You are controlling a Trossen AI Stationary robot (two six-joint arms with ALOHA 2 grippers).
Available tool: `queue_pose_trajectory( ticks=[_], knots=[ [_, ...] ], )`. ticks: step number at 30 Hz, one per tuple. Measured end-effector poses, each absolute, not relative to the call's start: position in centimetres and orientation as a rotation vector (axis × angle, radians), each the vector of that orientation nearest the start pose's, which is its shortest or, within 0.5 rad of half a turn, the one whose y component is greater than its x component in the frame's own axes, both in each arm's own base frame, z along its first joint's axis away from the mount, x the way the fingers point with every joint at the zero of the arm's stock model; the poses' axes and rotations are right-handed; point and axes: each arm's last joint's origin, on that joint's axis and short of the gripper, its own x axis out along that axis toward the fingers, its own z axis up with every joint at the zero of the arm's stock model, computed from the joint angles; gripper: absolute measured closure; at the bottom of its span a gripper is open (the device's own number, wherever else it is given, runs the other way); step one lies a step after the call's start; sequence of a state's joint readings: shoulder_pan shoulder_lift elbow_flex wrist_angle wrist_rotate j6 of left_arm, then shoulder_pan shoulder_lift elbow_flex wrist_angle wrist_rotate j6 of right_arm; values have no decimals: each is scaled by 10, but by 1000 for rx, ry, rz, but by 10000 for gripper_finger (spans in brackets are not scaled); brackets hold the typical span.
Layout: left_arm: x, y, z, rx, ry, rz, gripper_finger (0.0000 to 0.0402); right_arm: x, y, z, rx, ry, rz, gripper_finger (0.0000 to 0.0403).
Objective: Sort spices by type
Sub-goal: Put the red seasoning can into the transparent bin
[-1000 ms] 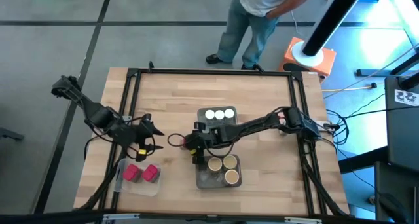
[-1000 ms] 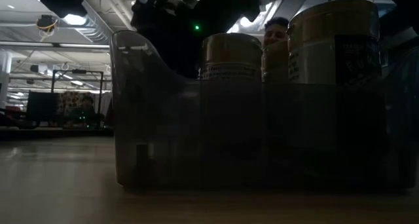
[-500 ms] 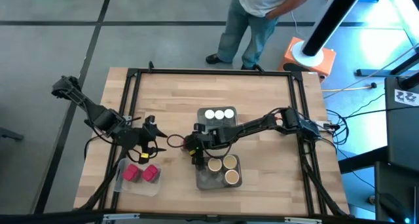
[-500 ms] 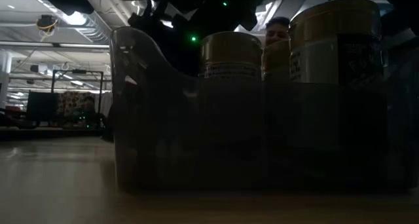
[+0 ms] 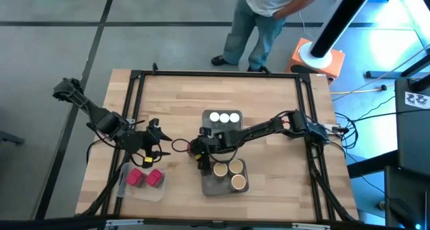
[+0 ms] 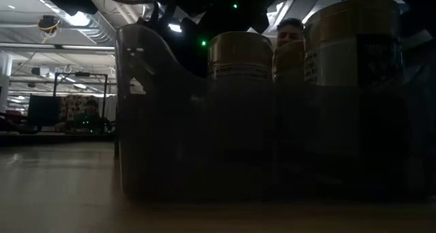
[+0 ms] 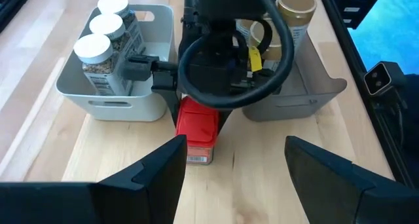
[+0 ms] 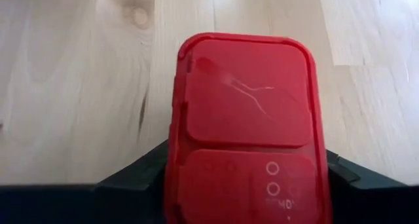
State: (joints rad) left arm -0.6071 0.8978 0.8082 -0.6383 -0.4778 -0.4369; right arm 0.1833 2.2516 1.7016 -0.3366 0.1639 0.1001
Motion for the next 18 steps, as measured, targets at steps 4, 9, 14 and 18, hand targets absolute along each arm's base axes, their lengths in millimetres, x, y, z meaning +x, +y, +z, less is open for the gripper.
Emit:
queue_pose_trajectory(
  ticks=[4,9,14,18],
  knots=[
    [151,-89,286,-45,632,14,161,479,85,164,-21,858,-12,154],
    [151,-89,286,-46,632,14,161,479,85,164,22,865,-24,110],
    [151,-89,286,-46,632,14,161,477,85,178,-1,866,-14,70],
    [153,-90,284,-42,638,16,161,474,84,208,0,873,-4,54]
  ],
)
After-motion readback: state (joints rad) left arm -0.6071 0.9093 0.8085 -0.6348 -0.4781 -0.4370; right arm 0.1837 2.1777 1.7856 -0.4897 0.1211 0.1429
